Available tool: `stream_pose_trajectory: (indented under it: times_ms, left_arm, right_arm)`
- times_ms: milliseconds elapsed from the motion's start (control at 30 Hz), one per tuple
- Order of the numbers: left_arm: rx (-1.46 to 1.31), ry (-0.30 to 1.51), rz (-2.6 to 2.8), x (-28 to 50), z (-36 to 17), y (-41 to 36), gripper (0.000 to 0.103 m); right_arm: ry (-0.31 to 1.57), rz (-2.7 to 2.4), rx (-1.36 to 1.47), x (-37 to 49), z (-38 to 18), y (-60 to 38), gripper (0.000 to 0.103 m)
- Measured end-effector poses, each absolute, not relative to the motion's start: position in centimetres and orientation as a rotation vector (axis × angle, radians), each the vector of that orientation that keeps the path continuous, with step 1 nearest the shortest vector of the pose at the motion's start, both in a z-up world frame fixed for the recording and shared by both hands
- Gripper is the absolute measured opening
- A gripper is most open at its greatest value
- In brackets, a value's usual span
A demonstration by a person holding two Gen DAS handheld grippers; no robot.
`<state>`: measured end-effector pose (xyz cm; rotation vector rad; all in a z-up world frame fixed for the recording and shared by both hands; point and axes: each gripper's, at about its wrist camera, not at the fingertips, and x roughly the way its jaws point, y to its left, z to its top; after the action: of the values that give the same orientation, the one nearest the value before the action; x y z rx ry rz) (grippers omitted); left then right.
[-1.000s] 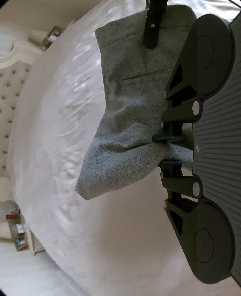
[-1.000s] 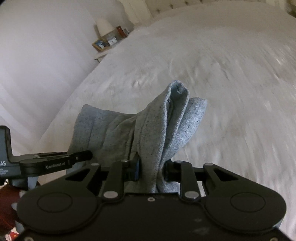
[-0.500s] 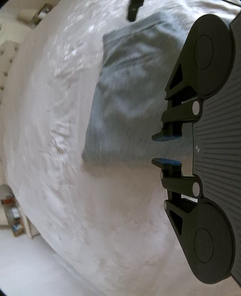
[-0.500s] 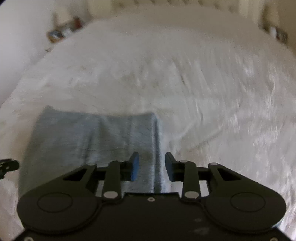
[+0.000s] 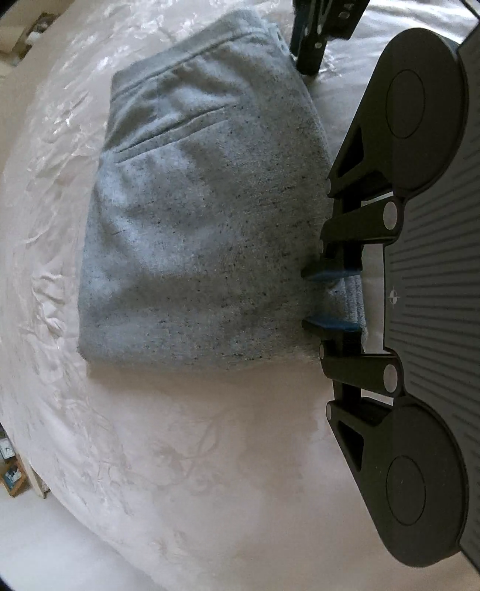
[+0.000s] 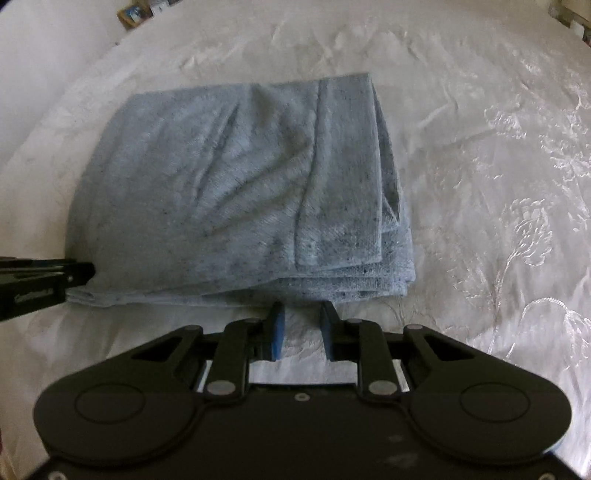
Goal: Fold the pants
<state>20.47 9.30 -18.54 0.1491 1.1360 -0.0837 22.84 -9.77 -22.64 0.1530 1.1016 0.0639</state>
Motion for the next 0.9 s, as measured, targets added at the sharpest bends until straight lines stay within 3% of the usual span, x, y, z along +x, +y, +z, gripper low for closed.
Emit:
stream_pose_trajectory:
  times_ms: [200, 433, 533, 600, 833, 900]
  left_arm:
    - [0.064, 1.063, -0.067, 17.5, -14.7, 10.2, 0.021]
    - [0.013, 0.964, -0.059, 13.4, -8.8, 10.1, 0.022]
    - [0.003, 0.943, -0.062, 12.3, -6.6, 9.7, 0.024]
    - [0.013, 0.928, -0.054, 11.3, -5.2, 9.3, 0.037]
    - [0.150, 0.792, 0.035, 7.1, -1.5, 7.3, 0.052]
    - [0.180, 0.755, 0.045, 6.1, -0.9, 6.7, 0.057]
  right_arm:
    - [1.004, 0.088, 0.149, 19.6, -17.6, -10.2, 0.025]
    - [0.843, 0.111, 0.117, 15.8, -11.7, -9.9, 0.052]
    - [0.804, 0.140, 0.128, 14.4, -9.0, -9.8, 0.055]
    - [0.785, 0.153, 0.152, 13.6, -7.8, -9.9, 0.059]
    - [0.731, 0.135, 0.173, 9.9, -3.3, -10.1, 0.083]
    - [0.715, 0.120, 0.175, 8.7, -2.2, -10.1, 0.086]
